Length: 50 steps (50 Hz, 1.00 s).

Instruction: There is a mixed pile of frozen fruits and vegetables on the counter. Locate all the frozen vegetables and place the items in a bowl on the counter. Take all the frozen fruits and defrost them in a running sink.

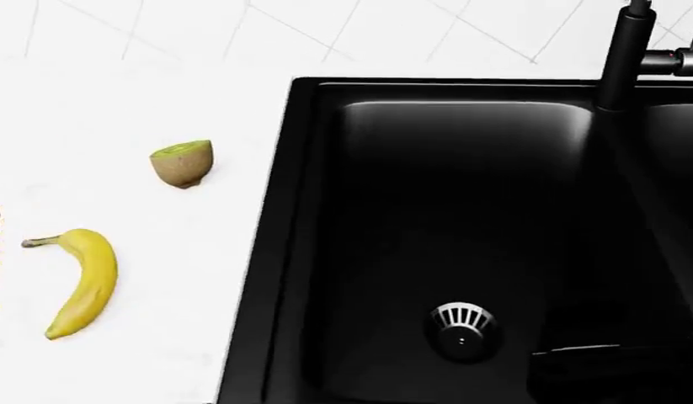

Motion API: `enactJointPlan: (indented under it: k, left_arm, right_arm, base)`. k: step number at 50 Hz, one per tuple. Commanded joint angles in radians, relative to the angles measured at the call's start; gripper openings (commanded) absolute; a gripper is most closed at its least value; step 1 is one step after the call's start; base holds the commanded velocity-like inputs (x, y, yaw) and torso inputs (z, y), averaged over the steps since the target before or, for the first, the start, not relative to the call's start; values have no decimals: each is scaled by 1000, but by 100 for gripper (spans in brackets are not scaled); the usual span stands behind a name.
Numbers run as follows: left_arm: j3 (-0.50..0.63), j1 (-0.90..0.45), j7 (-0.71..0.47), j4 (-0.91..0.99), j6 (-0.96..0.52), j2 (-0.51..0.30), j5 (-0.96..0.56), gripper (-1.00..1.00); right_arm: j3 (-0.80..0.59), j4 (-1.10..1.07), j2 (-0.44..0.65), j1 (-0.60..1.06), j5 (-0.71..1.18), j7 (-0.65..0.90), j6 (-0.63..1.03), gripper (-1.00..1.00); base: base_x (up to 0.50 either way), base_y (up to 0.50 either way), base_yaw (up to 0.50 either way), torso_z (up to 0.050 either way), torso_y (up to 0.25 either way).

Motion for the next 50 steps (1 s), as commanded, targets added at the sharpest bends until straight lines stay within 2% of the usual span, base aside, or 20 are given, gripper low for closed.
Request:
enactJointPlan:
  k: [1,10,28,33,44,50]
  left_arm:
    - [-31,23,11,-5,38,8,19,100]
    - [-18,11,3,-5,33,12,14,100]
    - [-6,29,13,-12,37,12,28,100]
    - [-3,28,12,-9,36,10,26,100]
    - [40,12,20,-13,22,14,48,100]
    - [33,10,18,-15,19,8,31,100]
  right_arm:
    - [52,-8,-6,-48,-4,-12,-2,100]
    - [72,-9,-8,-63,-9,-20,2,100]
    - [14,-10,-12,-30,-25,-32,23,100]
    - [34,-9,-17,-43,-17,-30,18,100]
    - [-54,7,-37,61,12,-31,29,100]
    - [-43,11,-36,52,19,-26,27,100]
  base:
    - [64,500,0,0,0]
    - [92,501,0,0,0]
    - [316,233,0,0,1]
    - [206,270,0,0,0]
    - [4,7,0,0,1]
    - [0,0,0,0,0]
